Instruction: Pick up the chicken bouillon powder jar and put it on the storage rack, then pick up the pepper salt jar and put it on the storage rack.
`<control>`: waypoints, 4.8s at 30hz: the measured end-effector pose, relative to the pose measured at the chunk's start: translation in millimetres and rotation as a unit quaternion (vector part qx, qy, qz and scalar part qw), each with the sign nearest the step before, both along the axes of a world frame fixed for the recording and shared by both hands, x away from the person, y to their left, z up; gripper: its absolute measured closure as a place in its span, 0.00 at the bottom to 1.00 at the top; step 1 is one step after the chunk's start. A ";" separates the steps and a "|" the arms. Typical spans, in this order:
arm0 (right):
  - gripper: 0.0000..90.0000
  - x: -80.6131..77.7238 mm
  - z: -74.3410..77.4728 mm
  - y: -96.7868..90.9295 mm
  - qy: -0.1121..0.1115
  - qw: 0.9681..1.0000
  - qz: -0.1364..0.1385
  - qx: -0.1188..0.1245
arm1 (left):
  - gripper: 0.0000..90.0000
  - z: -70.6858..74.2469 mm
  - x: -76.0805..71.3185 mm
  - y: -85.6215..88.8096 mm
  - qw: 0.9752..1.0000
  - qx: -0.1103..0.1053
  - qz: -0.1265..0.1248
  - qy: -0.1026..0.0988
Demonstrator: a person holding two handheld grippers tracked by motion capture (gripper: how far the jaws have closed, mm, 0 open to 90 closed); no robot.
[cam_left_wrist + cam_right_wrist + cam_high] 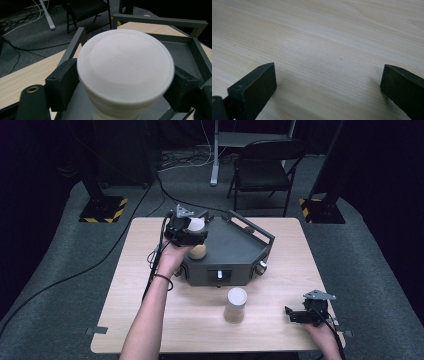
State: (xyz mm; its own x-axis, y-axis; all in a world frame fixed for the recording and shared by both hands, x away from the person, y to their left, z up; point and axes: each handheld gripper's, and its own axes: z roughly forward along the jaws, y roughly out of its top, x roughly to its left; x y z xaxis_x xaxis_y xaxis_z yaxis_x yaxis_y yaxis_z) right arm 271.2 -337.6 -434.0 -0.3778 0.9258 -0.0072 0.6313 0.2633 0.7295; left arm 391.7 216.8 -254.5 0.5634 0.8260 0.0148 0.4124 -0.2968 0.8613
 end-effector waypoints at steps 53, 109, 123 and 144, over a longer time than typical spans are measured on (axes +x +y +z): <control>0.00 -0.3 0.1 0.7 0.000 1.000 -0.002 0.000 | 0.12 -149.9 -142.7 123.9 0.999 0.008 0.052 0.003; 0.00 -0.7 0.1 0.6 0.000 1.000 0.001 -0.001 | 0.04 -185.1 -115.6 119.3 0.992 0.047 0.066 0.099; 0.00 -0.8 0.4 1.0 0.001 1.000 0.000 -0.001 | 0.04 -185.4 -115.7 119.1 0.992 0.046 0.067 0.099; 0.07 -11.2 20.8 -0.1 -0.015 0.999 0.024 0.045 | 0.04 -185.4 -115.6 119.2 0.992 0.046 0.066 0.099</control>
State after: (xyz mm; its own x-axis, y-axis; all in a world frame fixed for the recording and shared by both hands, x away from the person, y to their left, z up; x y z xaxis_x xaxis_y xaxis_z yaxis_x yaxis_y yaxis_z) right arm 260.0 -337.7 -413.2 -0.4226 0.9041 0.0633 0.5965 0.2249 0.7704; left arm 276.1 336.0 -439.9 0.4490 0.8935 -0.0070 0.6120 -0.3017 0.7311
